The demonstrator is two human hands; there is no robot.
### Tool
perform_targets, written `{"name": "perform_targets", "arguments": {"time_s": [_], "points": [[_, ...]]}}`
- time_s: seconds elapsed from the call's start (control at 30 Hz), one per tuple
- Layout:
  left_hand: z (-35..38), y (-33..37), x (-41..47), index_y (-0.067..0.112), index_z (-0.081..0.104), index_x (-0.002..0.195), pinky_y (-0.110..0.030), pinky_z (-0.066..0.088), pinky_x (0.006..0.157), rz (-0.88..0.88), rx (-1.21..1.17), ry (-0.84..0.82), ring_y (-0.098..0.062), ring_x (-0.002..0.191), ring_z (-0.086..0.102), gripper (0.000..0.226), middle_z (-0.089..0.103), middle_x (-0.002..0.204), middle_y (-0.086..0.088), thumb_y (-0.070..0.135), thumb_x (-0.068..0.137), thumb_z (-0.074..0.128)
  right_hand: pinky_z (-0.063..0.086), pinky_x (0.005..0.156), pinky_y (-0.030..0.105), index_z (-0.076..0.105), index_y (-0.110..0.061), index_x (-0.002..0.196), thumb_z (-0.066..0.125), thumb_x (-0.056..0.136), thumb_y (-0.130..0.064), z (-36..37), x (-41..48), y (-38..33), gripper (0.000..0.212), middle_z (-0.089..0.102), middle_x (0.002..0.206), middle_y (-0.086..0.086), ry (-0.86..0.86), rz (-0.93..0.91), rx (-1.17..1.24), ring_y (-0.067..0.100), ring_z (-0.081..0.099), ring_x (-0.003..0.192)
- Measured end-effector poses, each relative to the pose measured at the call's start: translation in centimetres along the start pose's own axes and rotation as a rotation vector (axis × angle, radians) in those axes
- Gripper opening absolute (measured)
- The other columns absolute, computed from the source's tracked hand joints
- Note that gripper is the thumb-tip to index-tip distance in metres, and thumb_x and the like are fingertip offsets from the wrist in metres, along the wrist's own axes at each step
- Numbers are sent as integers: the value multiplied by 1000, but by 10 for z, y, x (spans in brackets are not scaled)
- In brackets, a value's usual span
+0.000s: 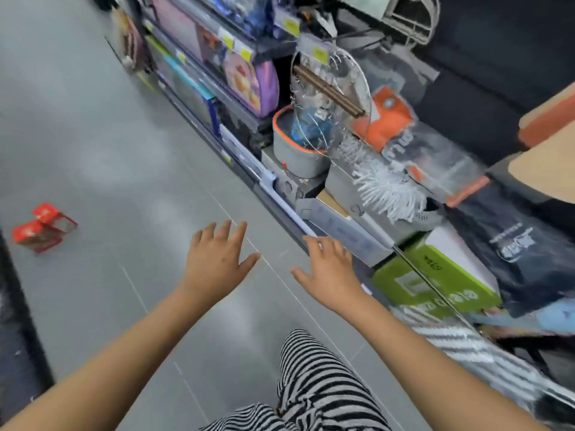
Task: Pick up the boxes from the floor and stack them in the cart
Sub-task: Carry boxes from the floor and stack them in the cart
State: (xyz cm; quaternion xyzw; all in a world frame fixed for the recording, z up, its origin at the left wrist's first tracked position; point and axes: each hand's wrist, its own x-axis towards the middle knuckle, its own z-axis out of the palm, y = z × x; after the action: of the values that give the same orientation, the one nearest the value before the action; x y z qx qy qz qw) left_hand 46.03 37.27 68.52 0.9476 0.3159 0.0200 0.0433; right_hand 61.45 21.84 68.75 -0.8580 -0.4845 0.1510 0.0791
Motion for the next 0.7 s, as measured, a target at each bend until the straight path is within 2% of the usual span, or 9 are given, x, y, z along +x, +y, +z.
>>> {"name": "perform_targets", "arguments": {"time_s": [0.2, 0.33, 0.43, 0.57, 0.7], "points": [[-1, -107, 27, 10, 55, 131, -53, 47, 90, -267, 3, -13, -47, 111, 56, 77, 61, 124, -21, 65, 81, 32, 24, 109, 43, 28, -16, 146, 49, 93, -51, 9, 120, -79, 67, 36, 145, 11, -102, -225, -39, 30, 26, 136], [0, -193, 65, 10, 53, 133, -53, 43, 93, -442, 5, 28, -47, 115, 53, 69, 57, 129, -22, 58, 83, 50, 26, 108, 42, 28, -16, 147, 49, 93, -52, 19, 224, -148, 68, 37, 145, 12, -156, -353, -67, 32, 29, 134], [-8, -250, 90, 10, 49, 136, -51, 42, 96, -585, -11, 24, -46, 119, 50, 68, 55, 132, -21, 57, 87, 52, 24, 107, 41, 28, -15, 147, 48, 93, -53, 25, 295, -201, 68, 37, 145, 12, -202, -454, -91, 32, 30, 133], [-18, -319, 102, 8, 54, 131, -50, 46, 89, -715, 4, 45, -44, 110, 56, 67, 60, 123, -22, 55, 83, 58, 24, 108, 42, 26, -16, 148, 47, 94, -53, 24, 369, -274, 69, 35, 147, 12, -269, -575, -113, 32, 29, 135], [-24, -385, 97, 6, 56, 126, -48, 49, 82, -835, 14, 10, -42, 102, 61, 69, 62, 118, -23, 59, 82, 50, 25, 108, 42, 28, -15, 147, 48, 94, -51, 27, 424, -340, 67, 37, 145, 14, -296, -673, -124, 32, 29, 134]]}}
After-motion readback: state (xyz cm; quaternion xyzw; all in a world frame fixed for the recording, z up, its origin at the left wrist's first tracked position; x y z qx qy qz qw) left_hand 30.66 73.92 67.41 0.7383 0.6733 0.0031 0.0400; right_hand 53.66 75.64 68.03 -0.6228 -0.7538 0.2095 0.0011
